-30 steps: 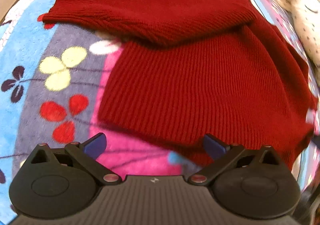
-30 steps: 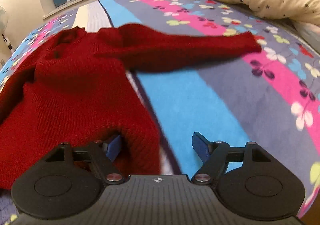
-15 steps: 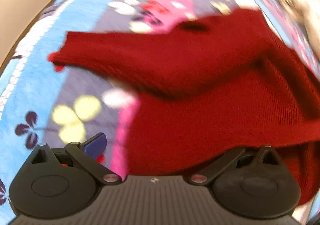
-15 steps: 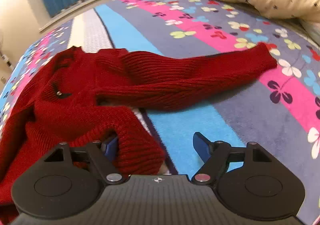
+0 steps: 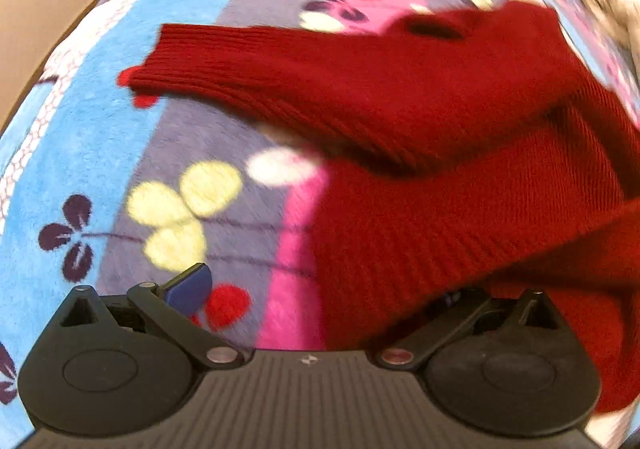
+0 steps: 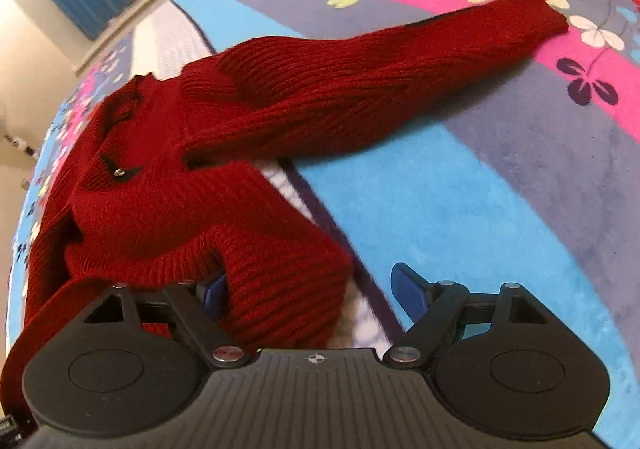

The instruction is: Fold small clothes

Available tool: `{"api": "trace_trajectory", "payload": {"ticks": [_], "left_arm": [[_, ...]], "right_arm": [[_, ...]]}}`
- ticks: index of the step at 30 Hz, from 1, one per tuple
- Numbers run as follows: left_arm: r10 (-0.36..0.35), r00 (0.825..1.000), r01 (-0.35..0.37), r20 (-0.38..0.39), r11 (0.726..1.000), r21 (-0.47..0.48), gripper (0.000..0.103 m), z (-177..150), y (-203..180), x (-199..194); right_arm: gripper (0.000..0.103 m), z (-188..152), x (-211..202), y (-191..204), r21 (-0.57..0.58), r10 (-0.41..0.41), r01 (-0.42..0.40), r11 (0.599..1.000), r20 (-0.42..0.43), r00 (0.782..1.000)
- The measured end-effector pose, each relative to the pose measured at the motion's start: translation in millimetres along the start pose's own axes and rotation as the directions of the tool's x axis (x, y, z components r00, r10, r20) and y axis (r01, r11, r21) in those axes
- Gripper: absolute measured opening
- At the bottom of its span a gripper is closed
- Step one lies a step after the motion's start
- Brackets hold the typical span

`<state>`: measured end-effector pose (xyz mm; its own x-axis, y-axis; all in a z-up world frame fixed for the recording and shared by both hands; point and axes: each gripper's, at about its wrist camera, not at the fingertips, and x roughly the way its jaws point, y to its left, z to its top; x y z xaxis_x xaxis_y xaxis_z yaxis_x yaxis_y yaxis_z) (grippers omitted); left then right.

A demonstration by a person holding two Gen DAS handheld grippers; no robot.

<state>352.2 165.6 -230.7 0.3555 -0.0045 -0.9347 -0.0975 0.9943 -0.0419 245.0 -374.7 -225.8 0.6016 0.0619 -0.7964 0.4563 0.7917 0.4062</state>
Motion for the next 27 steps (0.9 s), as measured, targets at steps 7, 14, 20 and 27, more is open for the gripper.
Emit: {"api": "trace_trajectory", "payload": {"ticks": [7,14,20,27], "left_arm": [[0.009,1.000,-0.009,-0.016,1.000,0.011,0.102,-6.1,-15.6,0.4],[0.027,0.997,-0.033,0.068,0.996,0.083,0.022,-21.4,-43.7,-17.9],[0.082,0.982,-0.083,0.168,0.997,-0.001,0.007,-16.8,-29.6,-65.8],[0.020,0.959,-0.018,0.283,1.000,-0.009,0.006,-39.4,-17.6,-151.1]], "right_arm": [[0.057,-24.1,-15.0,1.4,-0.097,-0.021,0.021,0.995,-0.004,1.000],[0.040,-75.2,-24.5,20.8,-0.290,-0.126,0.164,0.943,0.145,0.981],[0.007,-59.6,-57.6,-3.5,-0.197,-0.117,0.160,0.967,0.215,0.969],[0.007,-36.0,-164.4,18.1,-0.361,0.003,0.126,0.924,0.335,0.942]]}}
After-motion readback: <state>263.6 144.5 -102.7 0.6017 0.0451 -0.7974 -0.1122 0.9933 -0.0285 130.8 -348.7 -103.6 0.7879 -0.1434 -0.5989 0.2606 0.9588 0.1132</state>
